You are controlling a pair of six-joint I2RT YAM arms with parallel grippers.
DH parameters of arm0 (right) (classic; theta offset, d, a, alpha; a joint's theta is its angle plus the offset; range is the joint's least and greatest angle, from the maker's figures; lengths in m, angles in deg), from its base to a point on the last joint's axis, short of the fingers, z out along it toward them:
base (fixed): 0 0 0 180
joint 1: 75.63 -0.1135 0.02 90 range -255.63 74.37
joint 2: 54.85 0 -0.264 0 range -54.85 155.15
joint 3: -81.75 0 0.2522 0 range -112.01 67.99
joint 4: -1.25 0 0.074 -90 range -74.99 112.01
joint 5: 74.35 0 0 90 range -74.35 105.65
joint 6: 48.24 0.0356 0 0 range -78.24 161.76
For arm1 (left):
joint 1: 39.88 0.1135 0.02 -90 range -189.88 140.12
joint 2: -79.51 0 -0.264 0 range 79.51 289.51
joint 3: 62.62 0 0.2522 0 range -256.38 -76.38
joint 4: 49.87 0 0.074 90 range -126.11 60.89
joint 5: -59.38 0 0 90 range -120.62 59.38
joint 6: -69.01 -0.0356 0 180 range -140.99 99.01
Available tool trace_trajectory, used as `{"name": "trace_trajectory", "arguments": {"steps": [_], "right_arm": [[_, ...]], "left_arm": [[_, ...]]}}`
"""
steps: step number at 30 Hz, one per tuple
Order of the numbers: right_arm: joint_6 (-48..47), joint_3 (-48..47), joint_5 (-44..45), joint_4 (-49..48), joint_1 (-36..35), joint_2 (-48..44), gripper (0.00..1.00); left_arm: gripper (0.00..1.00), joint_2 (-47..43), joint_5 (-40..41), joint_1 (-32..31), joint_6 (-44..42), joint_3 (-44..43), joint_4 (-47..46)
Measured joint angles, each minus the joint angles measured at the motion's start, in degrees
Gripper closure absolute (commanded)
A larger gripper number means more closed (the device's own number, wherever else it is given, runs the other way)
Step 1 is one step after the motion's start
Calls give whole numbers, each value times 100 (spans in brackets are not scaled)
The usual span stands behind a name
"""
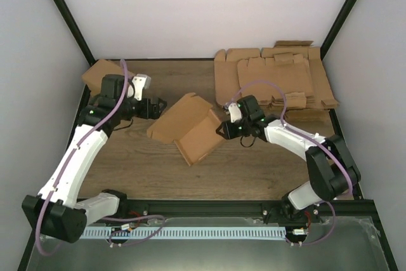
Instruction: Fold the paper box
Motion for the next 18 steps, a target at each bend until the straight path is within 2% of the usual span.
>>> {"name": "trace_trajectory", "arguments": {"steps": [4,8,13,15,18], "right_arm": [[184,481,-407,-407,0,164,77],[245,706,-494,-636,0,278,73],[216,780,-444,-798,0,323,70],[195,826,-376,-822,0,323,69],[133,905,-214,-857,-50,326,66]], "left_arm": [[11,385,-439,332,-236,310,-11],[22,551,-787,332,-542,627,-118],[25,717,-1322,210,-769,708,-258],[30,730,-1445,76,-802,726,-339],[46,798,-1526,-136,-802,734,-435]]}}
